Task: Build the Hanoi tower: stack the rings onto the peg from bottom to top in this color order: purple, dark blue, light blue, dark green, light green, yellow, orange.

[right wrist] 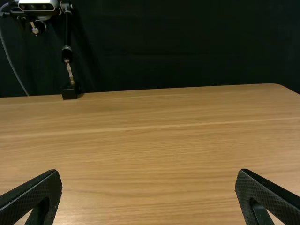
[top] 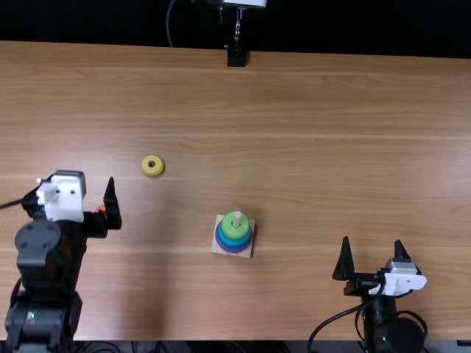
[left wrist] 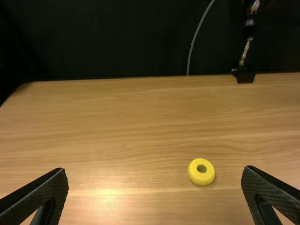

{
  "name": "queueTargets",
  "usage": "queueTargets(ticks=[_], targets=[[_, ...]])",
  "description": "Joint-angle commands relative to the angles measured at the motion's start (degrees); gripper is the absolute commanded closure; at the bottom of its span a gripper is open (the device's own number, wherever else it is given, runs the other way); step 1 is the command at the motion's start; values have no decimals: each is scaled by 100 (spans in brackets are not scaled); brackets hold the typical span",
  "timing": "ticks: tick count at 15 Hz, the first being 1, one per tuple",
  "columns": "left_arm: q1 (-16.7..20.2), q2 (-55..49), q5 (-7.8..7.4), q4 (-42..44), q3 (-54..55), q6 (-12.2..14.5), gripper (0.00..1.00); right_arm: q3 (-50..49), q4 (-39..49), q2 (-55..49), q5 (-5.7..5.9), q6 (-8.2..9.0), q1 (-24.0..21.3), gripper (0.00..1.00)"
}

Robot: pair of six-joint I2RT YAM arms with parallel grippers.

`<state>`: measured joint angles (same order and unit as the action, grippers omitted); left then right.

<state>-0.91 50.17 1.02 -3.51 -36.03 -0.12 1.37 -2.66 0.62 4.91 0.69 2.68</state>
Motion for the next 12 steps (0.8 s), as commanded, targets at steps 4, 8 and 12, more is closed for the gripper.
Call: queueTargets(ticks=[4, 8, 12], targets=[[-744, 1706, 46, -177, -1371, 54, 0, -49, 17, -62, -37, -6, -57, 0], [-753, 3209, -49, -1537, -2303, -41, 0, -49, 17, -62, -37, -6, -57, 0], [-771, 4132, -59, -2033, -2954, 33, 0, -49, 17, -62, -37, -16, -57, 0]])
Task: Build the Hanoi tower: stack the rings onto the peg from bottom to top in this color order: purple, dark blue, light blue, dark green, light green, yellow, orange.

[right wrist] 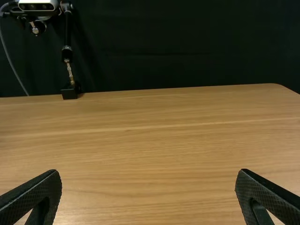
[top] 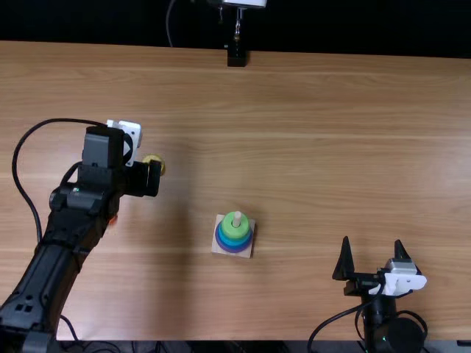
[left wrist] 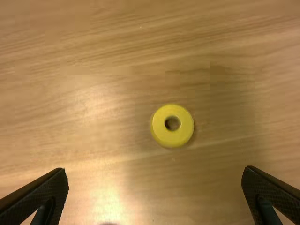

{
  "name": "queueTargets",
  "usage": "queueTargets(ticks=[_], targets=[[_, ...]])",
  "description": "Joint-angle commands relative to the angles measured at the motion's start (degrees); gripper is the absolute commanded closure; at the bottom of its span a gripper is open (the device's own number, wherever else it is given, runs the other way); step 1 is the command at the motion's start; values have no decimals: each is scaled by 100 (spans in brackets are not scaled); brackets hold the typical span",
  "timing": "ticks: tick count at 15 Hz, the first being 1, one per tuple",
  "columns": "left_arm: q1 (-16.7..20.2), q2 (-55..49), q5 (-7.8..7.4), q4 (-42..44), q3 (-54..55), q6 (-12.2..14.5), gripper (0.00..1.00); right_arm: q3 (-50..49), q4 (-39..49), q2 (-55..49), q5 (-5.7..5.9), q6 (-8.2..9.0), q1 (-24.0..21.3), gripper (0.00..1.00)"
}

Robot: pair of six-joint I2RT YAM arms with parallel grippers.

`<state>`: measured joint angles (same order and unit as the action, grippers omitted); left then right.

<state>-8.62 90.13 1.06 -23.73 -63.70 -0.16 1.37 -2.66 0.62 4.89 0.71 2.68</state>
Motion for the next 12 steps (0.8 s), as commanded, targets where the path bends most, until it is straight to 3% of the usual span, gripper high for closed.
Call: queueTargets(ticks=[1, 3, 6, 7, 12], targets=[[1, 321, -74, -53, -345, 69, 0, -49, 17, -62, -35, -8, -57, 0], [1, 805, -127, -612, -854, 154, 0, -49, 17, -62, -46, -8, -57, 0], [-43, 1332, -64, -1182, -1478, 1018, 0, -49, 17, -62, -35, -8, -57, 0], [-61, 1534, -74, -1329, -1654, 1166, 0, -49, 17, -62, -35, -8, -57, 0], [-245, 2237, -85, -1488, -2164, 1208, 0, -49, 17, -62, -35, -8, -57, 0]])
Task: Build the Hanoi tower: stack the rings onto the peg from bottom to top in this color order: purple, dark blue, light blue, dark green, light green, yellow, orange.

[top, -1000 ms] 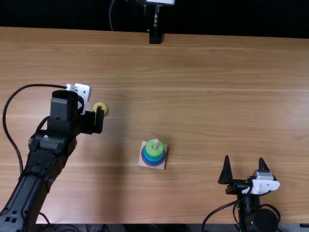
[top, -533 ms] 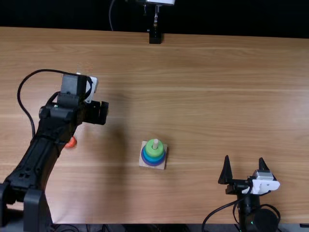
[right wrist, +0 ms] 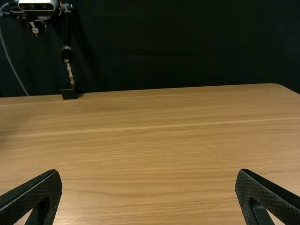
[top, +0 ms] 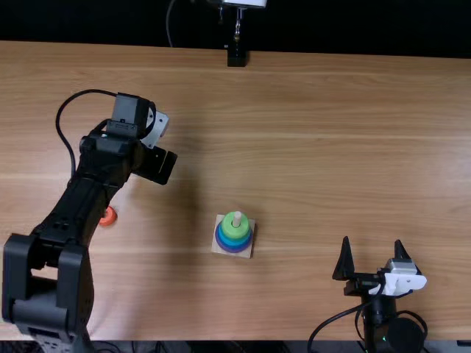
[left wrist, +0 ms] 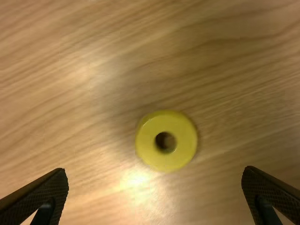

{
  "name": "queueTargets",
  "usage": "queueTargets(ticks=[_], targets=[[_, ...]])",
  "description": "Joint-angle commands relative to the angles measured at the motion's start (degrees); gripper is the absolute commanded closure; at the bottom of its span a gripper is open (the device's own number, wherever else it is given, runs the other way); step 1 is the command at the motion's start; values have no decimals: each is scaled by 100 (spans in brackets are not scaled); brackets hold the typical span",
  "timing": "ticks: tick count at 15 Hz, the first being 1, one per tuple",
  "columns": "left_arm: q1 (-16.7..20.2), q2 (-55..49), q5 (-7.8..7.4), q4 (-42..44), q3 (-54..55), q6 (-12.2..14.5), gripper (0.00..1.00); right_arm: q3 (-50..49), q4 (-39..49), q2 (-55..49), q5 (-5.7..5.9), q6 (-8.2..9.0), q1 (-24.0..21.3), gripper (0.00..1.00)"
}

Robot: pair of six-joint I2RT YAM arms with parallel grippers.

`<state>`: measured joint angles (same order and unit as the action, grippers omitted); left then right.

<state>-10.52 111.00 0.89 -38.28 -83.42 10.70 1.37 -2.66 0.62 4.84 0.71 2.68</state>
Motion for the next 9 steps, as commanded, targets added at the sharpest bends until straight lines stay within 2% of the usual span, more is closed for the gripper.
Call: queueTargets(ticks=[1, 9], targets=[[-90, 273, -57, -32, -254, 122, 0, -49, 17, -62, -31, -8, -57, 0], [-125, 871, -15, -74, -606, 132, 0, -49, 17, -62, -31, -8, -57, 0]])
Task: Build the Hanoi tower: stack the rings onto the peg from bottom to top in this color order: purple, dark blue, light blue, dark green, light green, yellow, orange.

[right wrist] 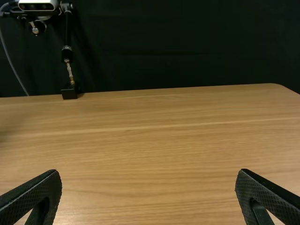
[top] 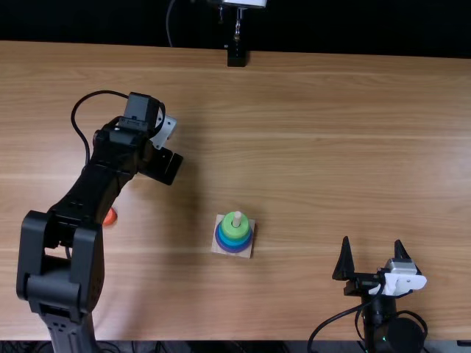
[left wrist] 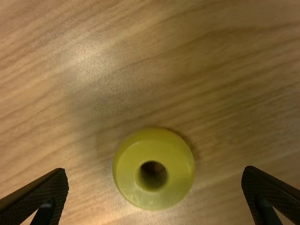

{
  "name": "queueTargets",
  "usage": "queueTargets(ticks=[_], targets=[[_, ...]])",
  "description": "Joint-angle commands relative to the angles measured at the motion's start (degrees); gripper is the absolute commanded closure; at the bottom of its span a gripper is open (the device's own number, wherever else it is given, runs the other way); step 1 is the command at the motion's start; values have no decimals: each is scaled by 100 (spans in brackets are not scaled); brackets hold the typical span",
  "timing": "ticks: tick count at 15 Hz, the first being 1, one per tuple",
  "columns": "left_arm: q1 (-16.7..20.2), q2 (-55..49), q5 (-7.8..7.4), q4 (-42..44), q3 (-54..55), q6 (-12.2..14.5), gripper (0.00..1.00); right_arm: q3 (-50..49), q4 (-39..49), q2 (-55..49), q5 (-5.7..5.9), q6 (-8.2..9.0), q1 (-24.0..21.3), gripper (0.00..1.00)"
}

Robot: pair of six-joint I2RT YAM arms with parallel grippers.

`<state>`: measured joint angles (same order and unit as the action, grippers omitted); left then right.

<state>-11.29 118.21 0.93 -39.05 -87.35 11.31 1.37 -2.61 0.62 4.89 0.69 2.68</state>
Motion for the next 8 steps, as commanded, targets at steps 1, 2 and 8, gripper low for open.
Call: queueTargets(ticks=[1, 2, 8], targets=[[-49, 211, -19, 2, -247, 71, 0, -49, 12, -62, -35, -6, -57, 0], [-49, 220, -19, -8, -291, 71, 0, -49, 12, -62, -35, -6, -57, 0], [-58, 369, -19, -8, -318, 71, 0, -49, 12, -62, -35, -6, -57, 0]])
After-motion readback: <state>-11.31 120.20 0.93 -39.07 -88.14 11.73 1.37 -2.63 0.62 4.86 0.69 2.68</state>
